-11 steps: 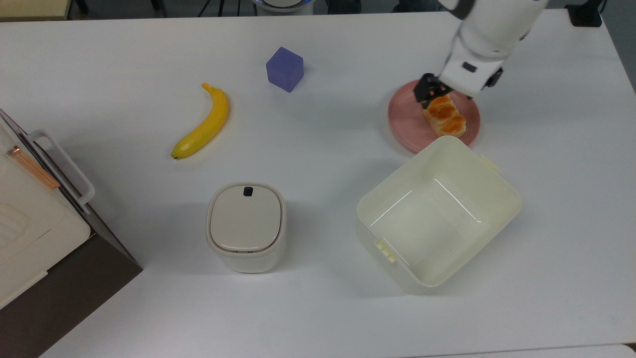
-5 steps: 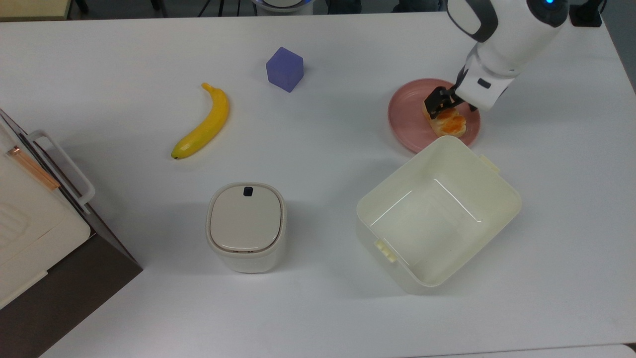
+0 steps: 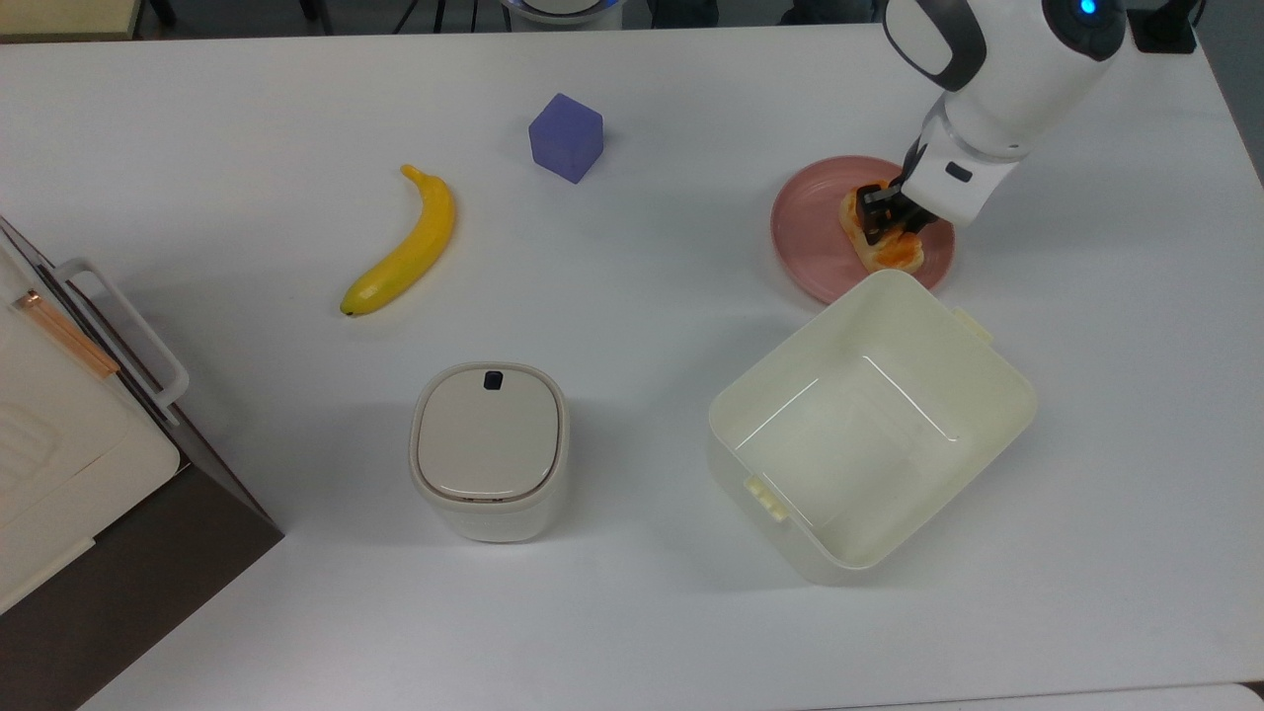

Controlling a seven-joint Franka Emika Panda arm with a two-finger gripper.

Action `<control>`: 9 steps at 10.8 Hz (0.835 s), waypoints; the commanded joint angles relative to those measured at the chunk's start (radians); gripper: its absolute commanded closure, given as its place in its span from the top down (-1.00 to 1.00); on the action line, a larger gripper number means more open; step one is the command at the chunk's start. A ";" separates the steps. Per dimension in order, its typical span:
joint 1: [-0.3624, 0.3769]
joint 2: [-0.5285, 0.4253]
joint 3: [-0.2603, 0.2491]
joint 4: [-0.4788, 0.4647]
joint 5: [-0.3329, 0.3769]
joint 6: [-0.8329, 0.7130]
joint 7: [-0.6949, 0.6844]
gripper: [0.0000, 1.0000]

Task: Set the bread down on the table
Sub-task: 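Close the gripper on the bread and lift it off the plate, then carry the bread away from the plate toward the banana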

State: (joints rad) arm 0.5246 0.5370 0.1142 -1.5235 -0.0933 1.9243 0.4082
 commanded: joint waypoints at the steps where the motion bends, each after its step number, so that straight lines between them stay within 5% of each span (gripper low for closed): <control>1: -0.056 -0.122 -0.010 -0.017 -0.003 -0.062 0.000 -0.50; 3: -0.139 -0.172 -0.010 -0.023 0.003 -0.137 -0.098 -0.49; 7: -0.440 -0.147 -0.011 -0.058 -0.011 -0.123 -0.326 -0.42; 9: -0.483 -0.108 -0.011 -0.064 -0.031 -0.085 -0.347 -0.32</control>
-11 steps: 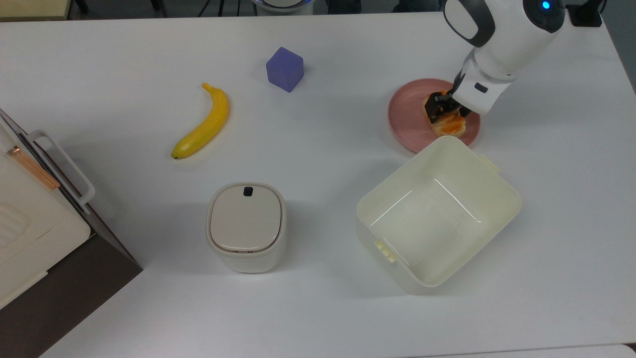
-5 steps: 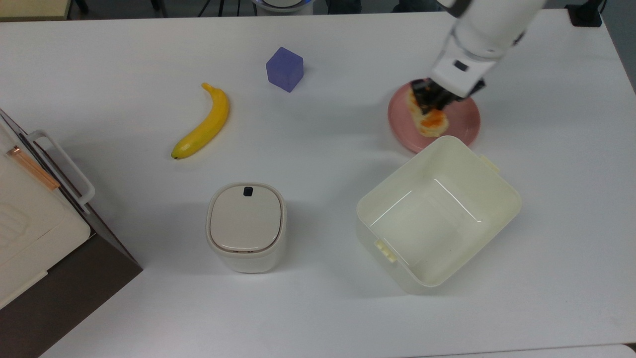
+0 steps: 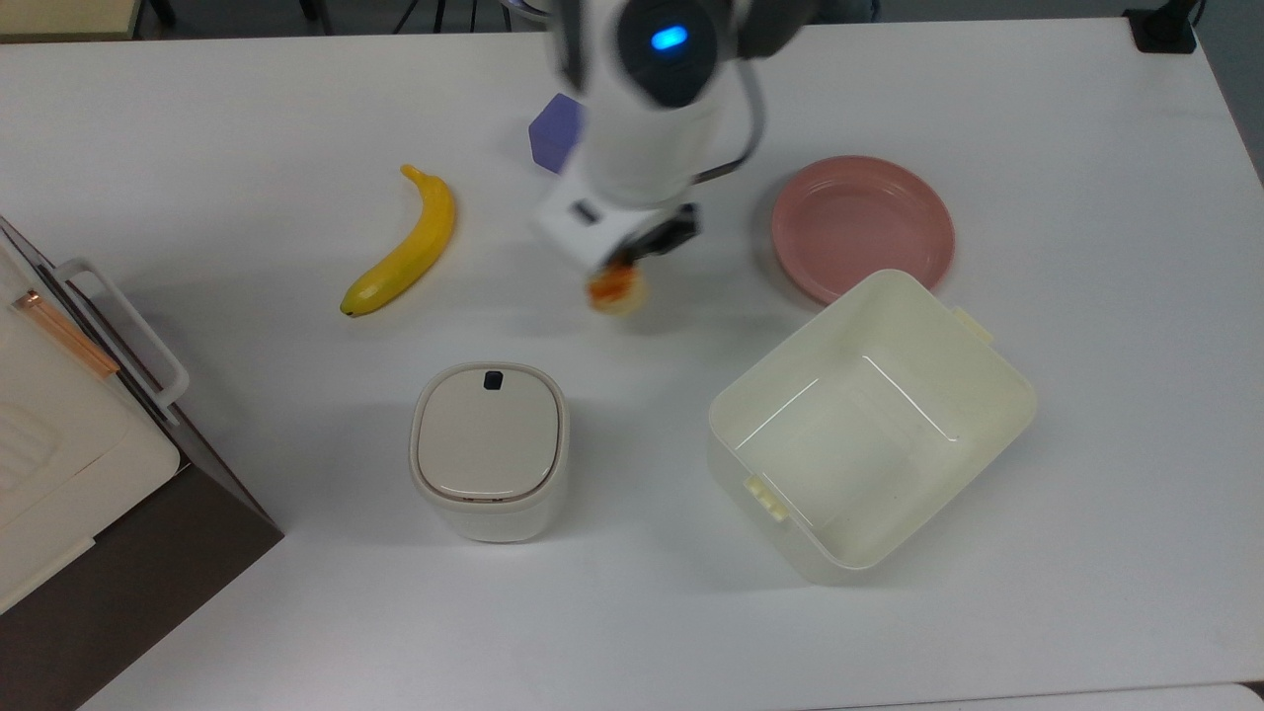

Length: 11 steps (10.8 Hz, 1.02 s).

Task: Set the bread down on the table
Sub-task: 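Carry the bread away from the plate toward the banana, then lower the bread onto the table and open the gripper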

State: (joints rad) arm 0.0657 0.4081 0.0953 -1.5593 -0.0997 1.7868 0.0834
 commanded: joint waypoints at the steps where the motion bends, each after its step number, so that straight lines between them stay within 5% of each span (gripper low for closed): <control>1: -0.024 0.032 0.007 -0.045 -0.038 0.071 -0.022 -0.09; 3: -0.021 0.032 0.007 -0.048 -0.037 0.075 -0.010 0.99; 5: -0.024 0.003 0.007 -0.041 -0.037 0.051 -0.007 1.00; 11: -0.121 -0.288 0.006 0.010 -0.031 -0.128 0.093 1.00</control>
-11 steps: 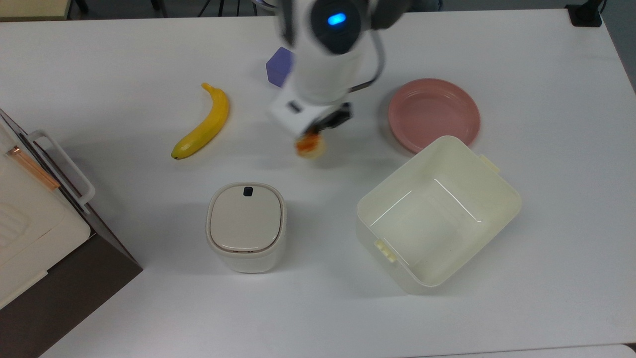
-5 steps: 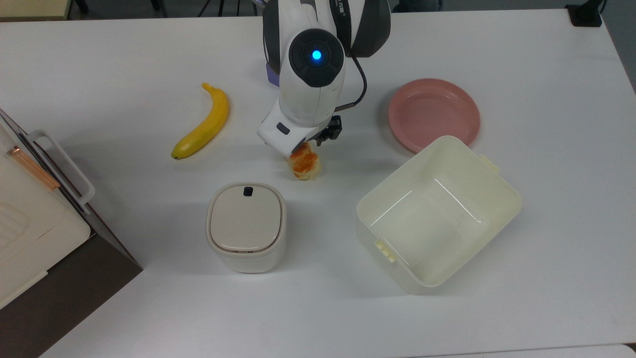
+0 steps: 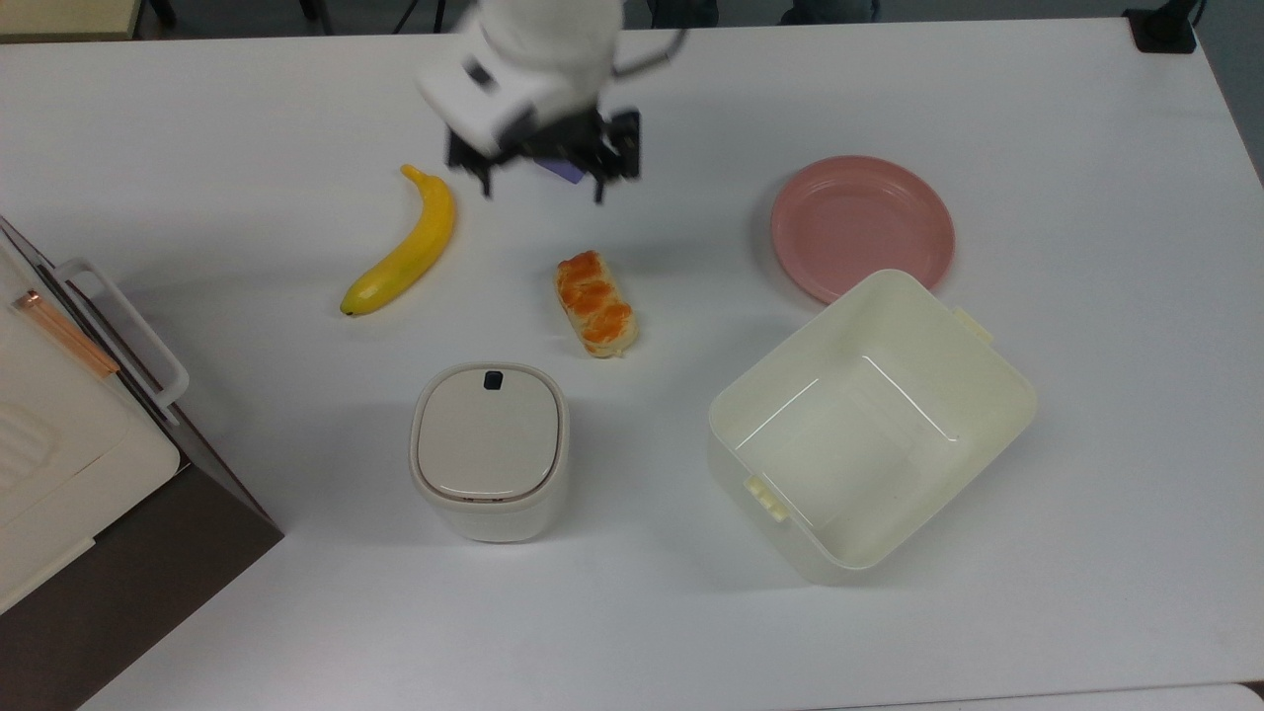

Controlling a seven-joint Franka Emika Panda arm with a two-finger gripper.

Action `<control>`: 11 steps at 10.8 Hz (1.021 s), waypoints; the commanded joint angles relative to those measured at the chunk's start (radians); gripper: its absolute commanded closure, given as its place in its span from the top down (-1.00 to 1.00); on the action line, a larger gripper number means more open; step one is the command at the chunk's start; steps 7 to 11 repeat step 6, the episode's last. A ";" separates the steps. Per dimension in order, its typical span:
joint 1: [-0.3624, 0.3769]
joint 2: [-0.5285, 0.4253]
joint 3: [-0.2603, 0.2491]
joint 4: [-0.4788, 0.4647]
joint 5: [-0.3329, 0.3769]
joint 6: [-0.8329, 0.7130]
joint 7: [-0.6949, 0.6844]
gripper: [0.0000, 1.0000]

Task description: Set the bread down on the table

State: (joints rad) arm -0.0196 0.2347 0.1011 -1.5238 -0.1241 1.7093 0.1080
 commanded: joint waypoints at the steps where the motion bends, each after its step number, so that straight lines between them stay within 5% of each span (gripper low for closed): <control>1: -0.039 -0.135 0.000 -0.026 -0.008 -0.081 0.056 1.00; 11: -0.057 -0.138 0.000 -0.032 0.009 -0.086 0.010 1.00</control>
